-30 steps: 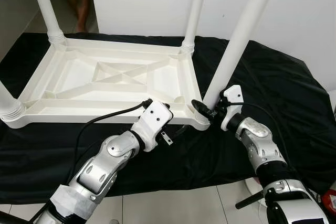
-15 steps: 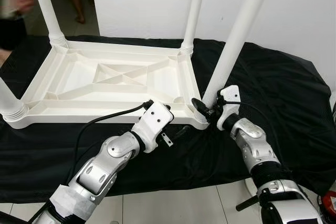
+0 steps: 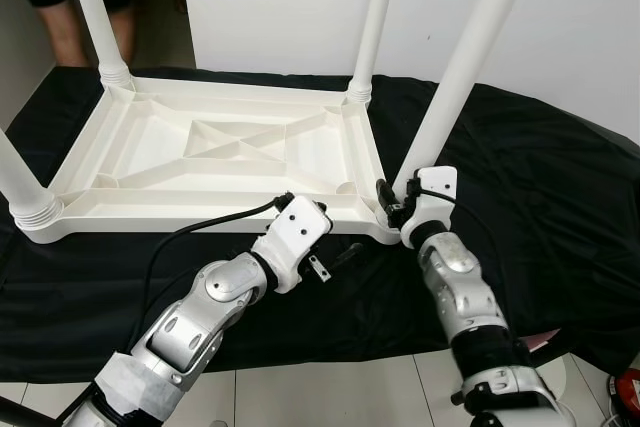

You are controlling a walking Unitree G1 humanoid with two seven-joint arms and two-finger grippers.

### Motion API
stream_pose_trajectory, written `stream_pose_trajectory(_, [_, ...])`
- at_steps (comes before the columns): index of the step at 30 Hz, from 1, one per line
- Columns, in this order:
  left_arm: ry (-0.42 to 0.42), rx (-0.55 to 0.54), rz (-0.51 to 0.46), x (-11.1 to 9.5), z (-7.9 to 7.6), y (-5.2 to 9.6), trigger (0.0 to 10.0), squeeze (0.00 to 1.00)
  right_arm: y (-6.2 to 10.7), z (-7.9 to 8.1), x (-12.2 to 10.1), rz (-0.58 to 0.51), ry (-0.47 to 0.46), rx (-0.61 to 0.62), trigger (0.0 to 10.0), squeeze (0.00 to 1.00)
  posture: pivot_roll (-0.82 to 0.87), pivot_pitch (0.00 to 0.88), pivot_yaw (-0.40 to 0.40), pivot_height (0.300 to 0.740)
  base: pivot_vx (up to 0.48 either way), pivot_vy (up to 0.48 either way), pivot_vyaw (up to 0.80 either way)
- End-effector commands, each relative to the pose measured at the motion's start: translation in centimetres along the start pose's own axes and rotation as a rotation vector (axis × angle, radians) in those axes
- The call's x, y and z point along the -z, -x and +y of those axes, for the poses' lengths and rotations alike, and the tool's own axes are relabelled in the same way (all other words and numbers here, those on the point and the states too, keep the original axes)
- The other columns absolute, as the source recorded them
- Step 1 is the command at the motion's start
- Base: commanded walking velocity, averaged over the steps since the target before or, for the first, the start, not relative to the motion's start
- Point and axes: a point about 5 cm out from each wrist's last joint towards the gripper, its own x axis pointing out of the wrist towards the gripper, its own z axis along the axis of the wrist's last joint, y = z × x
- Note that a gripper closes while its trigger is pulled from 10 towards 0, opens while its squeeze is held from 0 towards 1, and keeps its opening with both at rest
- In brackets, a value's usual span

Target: Building children table

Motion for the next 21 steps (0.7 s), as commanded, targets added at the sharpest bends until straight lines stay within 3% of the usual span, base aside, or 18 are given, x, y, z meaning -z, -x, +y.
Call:
stream_pose_trajectory(1, [-0.006,0.154,-0.003,-0.1,-1.2,-0.1,10.0,0.0,0.4,-0.9,0.8,0.038,0.006,0.06,10.0,0.0,0.08,0.041,-0.075,0.74,0.0,0.0,0.0])
stream_pose_trajectory(3, [-0.008,0.157,-0.002,-0.1,-1.1,-0.1,10.0,0.0,0.7,0.2,0.7,0.034,-0.035,0.117,10.0,0.0,0.08,0.03,-0.073,0.74,0.0,0.0,0.0])
stream_pose_trajectory(5, [-0.008,0.157,-0.002,-0.1,-1.1,-0.1,10.0,0.0,0.7,0.2,0.7,0.034,-0.035,0.117,10.0,0.0,0.08,0.03,-0.073,0.74,0.0,0.0,0.0])
stream_pose_trajectory(8, [-0.011,0.16,-0.005,-0.2,-1.1,-0.2,10.0,0.0,1.1,1.7,0.4,0.033,-0.087,0.113,10.0,0.0,0.08,0.026,-0.072,0.74,0.0,0.0,0.0])
stream_pose_trajectory(9, [-0.011,0.164,-0.007,-0.2,-1.2,-0.3,10.0,0.0,1.3,2.1,0.2,0.022,-0.112,0.089,10.0,1.0,0.07,0.021,-0.072,0.74,0.0,0.0,0.0])
stream_pose_trajectory(16, [-0.01,0.167,-0.006,-0.1,-1.3,-0.3,10.0,0.0,1.5,1.4,-0.7,-0.015,-0.115,0.053,10.0,1.0,0.07,0.019,-0.072,0.74,0.0,0.0,0.0])
stream_pose_trajectory(21, [-0.011,0.158,-0.002,0.0,-1.1,-0.3,10.0,0.0,1.9,0.4,-1.3,-0.035,-0.104,-0.048,10.0,1.0,0.07,0.022,-0.077,0.74,0.0,0.0,0.0])
